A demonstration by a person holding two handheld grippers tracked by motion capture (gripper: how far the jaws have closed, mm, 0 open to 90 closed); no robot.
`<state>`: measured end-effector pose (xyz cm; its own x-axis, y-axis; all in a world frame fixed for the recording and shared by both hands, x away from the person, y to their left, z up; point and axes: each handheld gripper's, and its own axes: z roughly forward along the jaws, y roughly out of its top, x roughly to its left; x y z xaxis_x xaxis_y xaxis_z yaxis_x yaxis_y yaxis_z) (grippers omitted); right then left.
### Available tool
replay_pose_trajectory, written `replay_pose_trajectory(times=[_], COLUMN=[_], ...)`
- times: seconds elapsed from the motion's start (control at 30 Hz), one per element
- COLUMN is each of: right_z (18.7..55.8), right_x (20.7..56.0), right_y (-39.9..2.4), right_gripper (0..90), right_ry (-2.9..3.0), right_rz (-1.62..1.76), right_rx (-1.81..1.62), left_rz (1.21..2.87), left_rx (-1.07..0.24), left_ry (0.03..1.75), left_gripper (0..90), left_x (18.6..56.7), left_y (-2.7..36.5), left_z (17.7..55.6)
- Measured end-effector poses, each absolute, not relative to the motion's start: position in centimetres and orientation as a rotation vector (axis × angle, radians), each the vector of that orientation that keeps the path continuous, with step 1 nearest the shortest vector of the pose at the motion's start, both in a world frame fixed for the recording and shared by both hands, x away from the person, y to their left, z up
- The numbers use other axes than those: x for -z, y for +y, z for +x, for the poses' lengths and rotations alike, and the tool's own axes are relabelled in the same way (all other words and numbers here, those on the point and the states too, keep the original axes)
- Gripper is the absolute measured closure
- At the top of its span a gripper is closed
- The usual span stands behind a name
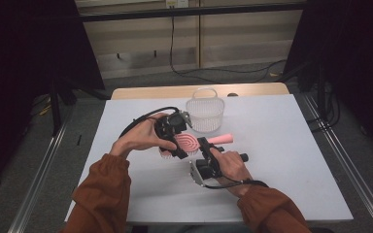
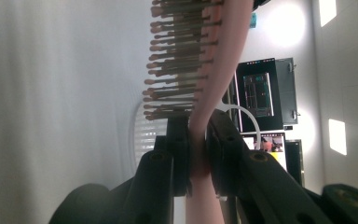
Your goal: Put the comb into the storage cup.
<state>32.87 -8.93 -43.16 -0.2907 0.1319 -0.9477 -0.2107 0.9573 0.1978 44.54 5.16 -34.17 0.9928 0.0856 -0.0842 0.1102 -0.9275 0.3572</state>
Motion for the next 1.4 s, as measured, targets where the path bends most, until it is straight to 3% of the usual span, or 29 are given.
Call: replay_pose_trajectory(times=[0.6,0.93,1.4], right_z=[33.1,33.4,33.8], right_x=[43.0,42.8,42.4], right_y=[-9.5,-10.0,-11.1], right_gripper=[81.5,81.5,81.5], right_ry=[1.825,1.835,1.855], right_rz=[-0.060,-0.039,0.036], right_rx=[-0.349,-0.365,-0.388], left_rz=[2.694,2.587,2.409], left_rx=[0.127,0.024,-0.055], left_ry=[0.187,0.191,0.210], left_gripper=[18.7,5.9,4.8], left_x=[34.0,33.1,32.3], left_y=[5.4,6.1,9.2], left_z=[45.0,44.8,44.3])
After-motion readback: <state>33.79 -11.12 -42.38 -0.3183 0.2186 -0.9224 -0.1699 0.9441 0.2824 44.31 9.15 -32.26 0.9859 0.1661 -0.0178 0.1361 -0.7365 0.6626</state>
